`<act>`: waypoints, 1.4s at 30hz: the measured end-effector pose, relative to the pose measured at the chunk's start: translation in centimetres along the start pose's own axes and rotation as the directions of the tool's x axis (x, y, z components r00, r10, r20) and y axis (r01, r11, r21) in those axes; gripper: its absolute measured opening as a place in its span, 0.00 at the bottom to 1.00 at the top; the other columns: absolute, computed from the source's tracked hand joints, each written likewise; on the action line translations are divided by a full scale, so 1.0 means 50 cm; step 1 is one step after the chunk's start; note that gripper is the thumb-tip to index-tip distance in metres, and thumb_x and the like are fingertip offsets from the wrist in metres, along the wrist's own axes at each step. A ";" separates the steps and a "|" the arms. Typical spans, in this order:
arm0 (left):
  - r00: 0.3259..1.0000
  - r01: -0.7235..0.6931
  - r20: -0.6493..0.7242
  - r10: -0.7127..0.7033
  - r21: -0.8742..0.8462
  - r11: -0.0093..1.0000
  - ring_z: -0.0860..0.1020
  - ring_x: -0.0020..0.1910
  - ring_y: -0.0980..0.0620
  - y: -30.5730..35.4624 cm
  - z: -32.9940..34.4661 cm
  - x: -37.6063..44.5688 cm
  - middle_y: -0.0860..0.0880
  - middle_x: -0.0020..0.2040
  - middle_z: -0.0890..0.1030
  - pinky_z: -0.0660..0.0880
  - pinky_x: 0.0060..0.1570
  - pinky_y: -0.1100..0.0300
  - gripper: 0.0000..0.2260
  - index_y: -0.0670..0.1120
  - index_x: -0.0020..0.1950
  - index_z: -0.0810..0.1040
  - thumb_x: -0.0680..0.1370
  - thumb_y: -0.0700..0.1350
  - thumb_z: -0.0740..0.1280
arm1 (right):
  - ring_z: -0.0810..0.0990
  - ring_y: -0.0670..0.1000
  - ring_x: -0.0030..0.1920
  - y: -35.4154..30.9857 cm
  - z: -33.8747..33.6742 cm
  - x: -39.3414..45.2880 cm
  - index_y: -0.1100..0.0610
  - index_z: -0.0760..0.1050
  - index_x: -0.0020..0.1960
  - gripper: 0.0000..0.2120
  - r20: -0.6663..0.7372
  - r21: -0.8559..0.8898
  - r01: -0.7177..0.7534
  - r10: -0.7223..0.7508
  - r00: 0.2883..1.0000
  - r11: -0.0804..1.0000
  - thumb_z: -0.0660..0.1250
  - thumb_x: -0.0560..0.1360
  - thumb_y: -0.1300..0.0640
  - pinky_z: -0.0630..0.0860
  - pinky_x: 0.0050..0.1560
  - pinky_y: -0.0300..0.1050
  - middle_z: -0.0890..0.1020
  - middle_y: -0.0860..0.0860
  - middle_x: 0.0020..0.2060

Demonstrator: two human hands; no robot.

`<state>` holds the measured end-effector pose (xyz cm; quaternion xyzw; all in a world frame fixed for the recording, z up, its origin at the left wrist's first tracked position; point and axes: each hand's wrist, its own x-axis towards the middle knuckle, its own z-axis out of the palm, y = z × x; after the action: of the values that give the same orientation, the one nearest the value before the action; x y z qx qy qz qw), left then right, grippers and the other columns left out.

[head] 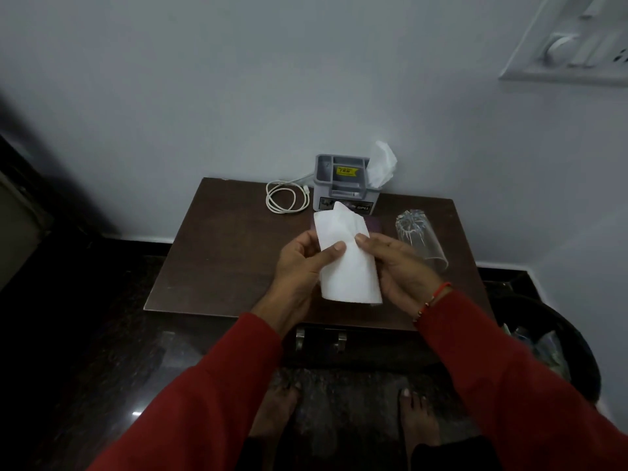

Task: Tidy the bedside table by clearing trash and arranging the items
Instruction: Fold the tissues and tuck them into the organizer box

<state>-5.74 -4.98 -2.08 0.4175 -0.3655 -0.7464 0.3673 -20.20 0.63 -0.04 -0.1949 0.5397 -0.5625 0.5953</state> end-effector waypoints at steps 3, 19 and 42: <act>1.000 0.000 -0.001 0.000 0.053 0.999 0.83 0.57 0.38 -0.011 -0.001 0.002 0.40 0.55 0.86 0.80 0.58 0.41 0.12 0.42 0.56 0.82 0.74 0.36 0.75 | 0.82 0.56 0.56 -0.003 0.005 -0.002 0.61 0.78 0.61 0.16 -0.022 -0.115 0.061 -0.064 0.998 0.992 0.70 0.76 0.55 0.80 0.56 0.52 0.84 0.58 0.55; 0.994 -0.104 0.029 0.102 0.057 0.993 0.81 0.53 0.42 -0.008 -0.010 0.009 0.36 0.58 0.83 0.79 0.56 0.45 0.11 0.44 0.59 0.78 0.78 0.38 0.71 | 0.84 0.55 0.52 0.002 0.001 0.011 0.66 0.75 0.64 0.16 0.014 0.072 -0.009 0.008 1.000 0.997 0.67 0.76 0.67 0.82 0.52 0.49 0.82 0.61 0.57; 0.984 -0.127 0.125 0.130 -0.035 0.991 0.82 0.58 0.50 0.002 -0.006 0.003 0.44 0.57 0.86 0.80 0.59 0.55 0.18 0.43 0.64 0.80 0.76 0.31 0.70 | 0.85 0.52 0.47 0.001 -0.005 0.024 0.68 0.73 0.64 0.15 0.001 0.202 0.046 -0.047 0.999 0.978 0.63 0.79 0.66 0.82 0.53 0.48 0.84 0.59 0.50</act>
<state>-5.50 -5.24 -2.19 0.3399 -0.4043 -0.7510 0.3963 -20.64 -0.33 -0.69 -0.1478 0.4735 -0.6275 0.6001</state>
